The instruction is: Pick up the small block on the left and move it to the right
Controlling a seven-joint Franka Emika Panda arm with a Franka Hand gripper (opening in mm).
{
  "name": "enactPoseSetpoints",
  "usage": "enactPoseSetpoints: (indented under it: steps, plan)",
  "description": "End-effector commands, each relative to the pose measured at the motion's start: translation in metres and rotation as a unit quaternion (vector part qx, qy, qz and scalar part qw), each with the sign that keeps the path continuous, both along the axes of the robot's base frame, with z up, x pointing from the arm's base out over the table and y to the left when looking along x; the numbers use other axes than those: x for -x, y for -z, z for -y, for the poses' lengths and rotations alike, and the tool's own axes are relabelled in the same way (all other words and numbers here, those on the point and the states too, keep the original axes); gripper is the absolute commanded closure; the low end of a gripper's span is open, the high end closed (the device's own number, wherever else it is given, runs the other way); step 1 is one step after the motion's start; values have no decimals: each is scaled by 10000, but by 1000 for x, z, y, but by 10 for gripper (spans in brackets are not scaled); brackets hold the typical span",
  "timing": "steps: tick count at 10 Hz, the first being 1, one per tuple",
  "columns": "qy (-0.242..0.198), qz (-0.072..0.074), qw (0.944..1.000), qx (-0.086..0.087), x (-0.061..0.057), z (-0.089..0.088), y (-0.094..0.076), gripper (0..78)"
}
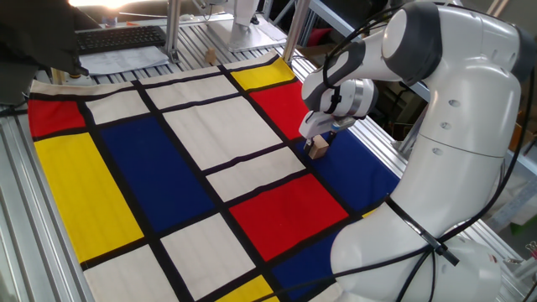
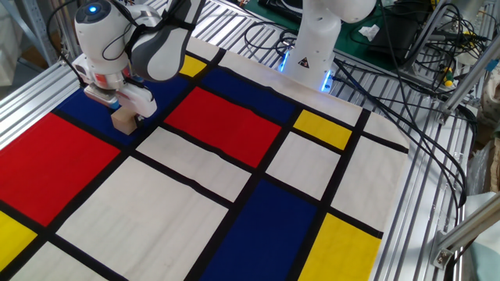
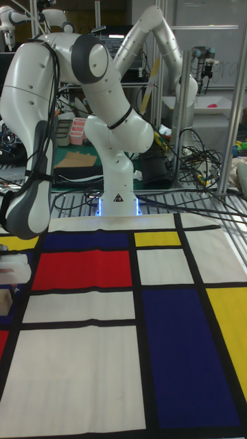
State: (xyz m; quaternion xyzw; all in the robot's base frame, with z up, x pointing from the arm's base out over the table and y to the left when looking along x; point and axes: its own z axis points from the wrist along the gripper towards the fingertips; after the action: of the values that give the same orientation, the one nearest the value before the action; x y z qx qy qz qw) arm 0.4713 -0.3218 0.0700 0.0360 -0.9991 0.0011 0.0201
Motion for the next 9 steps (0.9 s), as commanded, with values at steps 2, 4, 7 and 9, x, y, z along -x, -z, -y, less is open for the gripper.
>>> enactPoseSetpoints:
  steps: [2, 4, 7, 9]
  plan:
    - [-54, 6, 10000, 8, -1, 1, -1, 1]
    - [-146, 3, 9999, 14, -1, 1, -1, 1]
    - [-173, 7, 9998, 25, -1, 1, -1, 1]
    - [-104, 13, 9999, 27, -1, 1, -1, 1]
